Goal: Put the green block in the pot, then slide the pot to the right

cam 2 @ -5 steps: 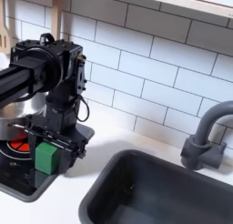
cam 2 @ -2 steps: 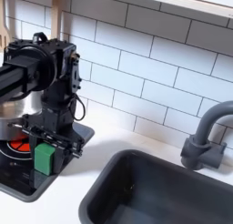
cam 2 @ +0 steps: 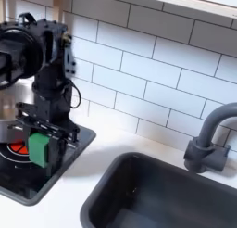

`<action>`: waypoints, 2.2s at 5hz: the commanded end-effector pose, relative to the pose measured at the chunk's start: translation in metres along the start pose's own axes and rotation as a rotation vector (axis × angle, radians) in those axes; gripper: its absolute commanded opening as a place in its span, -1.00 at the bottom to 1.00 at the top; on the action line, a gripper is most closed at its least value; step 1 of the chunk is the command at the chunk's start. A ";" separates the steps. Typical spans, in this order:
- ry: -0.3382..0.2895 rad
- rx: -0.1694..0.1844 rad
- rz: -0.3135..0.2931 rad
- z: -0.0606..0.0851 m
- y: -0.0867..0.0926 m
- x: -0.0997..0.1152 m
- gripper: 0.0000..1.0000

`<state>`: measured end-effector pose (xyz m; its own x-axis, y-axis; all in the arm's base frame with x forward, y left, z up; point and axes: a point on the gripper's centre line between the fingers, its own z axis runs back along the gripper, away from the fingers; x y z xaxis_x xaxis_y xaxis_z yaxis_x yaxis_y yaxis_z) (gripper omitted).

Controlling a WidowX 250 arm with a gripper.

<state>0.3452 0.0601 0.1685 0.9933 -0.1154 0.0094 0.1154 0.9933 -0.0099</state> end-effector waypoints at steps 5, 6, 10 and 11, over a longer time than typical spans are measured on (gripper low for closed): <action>-0.208 0.017 0.130 0.071 0.066 0.018 -1.00; -0.232 0.037 0.137 0.072 0.072 0.024 -1.00; -0.289 0.068 0.187 0.052 0.098 0.046 -1.00; -0.324 0.079 0.175 0.055 0.100 0.051 -1.00</action>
<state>0.4054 0.1567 0.2227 0.9422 0.0571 0.3301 -0.0738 0.9965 0.0382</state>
